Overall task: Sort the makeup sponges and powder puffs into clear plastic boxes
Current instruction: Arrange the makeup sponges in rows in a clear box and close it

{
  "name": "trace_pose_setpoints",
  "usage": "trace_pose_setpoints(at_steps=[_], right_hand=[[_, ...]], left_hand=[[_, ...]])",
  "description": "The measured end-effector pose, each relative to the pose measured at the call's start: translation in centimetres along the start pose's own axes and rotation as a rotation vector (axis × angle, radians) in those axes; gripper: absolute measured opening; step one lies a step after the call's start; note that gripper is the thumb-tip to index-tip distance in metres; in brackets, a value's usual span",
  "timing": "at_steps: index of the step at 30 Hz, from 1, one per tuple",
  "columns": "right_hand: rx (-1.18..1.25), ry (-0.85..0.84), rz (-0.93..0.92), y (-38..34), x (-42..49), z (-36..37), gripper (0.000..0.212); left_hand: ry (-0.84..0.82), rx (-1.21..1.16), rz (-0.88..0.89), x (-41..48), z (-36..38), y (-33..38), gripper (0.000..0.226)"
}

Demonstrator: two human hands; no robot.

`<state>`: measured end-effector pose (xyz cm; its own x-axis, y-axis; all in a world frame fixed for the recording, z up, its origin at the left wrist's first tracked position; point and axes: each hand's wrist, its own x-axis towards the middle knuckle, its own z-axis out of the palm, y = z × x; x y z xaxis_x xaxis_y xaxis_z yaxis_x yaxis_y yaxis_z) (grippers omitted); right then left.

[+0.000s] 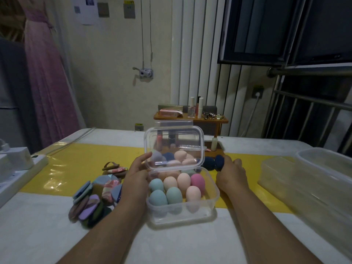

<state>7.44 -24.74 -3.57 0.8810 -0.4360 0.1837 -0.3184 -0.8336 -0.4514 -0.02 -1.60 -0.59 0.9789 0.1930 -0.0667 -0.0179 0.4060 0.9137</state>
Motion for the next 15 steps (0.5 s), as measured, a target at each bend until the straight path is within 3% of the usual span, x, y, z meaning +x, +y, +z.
trace_pose_setpoints(at_steps=[4, 7, 11, 15], right_hand=[[0.019, 0.135, -0.015, 0.3, -0.4, -1.1, 0.037], [0.305, 0.146, -0.001, 0.0, -1.1, -2.7, 0.031], [0.78, -0.028, -0.076, -0.9, -3.3, -5.5, 0.046], [0.713, -0.231, -0.283, -1.7, -5.2, -6.4, 0.023]], left_hand=[[0.003, 0.003, 0.0, -0.2, 0.1, 0.1, 0.058], [0.0, -0.003, 0.005, -0.2, 0.1, 0.1, 0.057], [0.003, -0.005, 0.011, -0.2, 0.1, 0.1, 0.057], [0.008, -0.008, 0.008, -0.4, 0.2, 0.2, 0.058]])
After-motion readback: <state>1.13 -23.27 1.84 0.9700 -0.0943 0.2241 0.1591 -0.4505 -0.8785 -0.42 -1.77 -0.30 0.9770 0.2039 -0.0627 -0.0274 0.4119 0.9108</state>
